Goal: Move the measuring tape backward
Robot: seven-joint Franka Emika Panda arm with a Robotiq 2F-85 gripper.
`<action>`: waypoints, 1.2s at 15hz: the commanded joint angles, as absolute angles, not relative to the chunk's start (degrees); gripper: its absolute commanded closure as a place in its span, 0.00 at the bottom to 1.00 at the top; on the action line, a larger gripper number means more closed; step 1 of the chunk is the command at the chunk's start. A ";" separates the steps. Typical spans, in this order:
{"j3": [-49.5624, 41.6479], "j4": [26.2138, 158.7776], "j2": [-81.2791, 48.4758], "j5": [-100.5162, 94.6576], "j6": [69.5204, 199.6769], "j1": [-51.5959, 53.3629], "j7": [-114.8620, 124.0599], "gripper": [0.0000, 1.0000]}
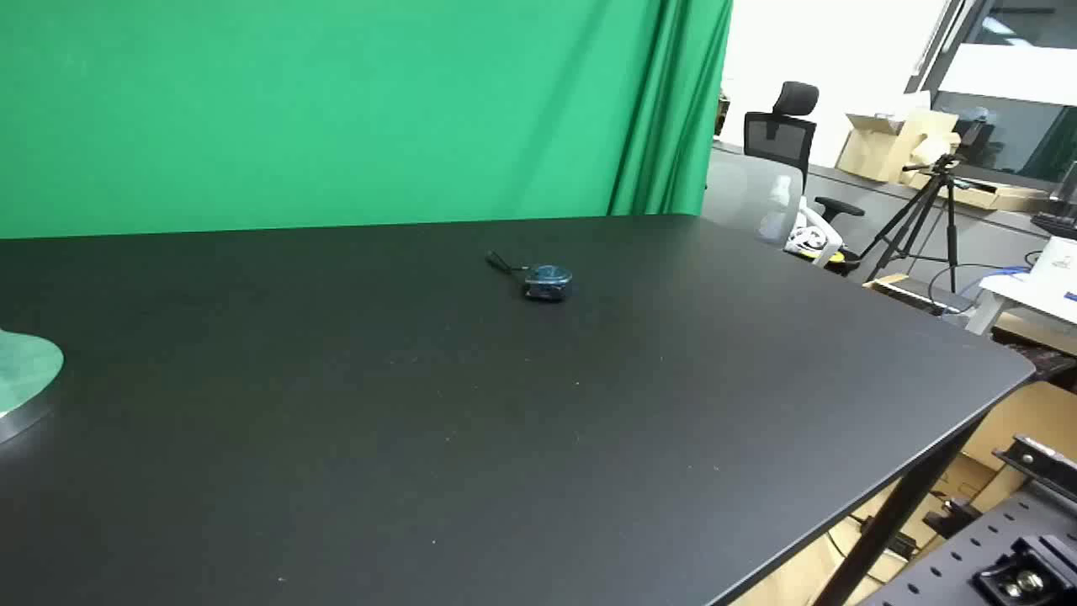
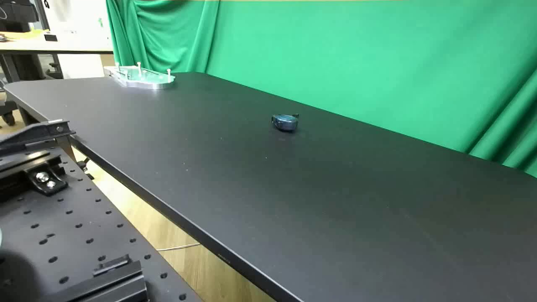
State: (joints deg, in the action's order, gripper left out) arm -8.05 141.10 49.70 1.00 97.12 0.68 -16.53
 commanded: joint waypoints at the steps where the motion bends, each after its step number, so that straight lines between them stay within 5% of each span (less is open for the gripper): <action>1: -8.14 140.92 49.63 0.92 97.08 0.85 -16.42 0.00; 18: -8.21 140.91 46.74 0.94 100.04 0.28 -15.18 0.00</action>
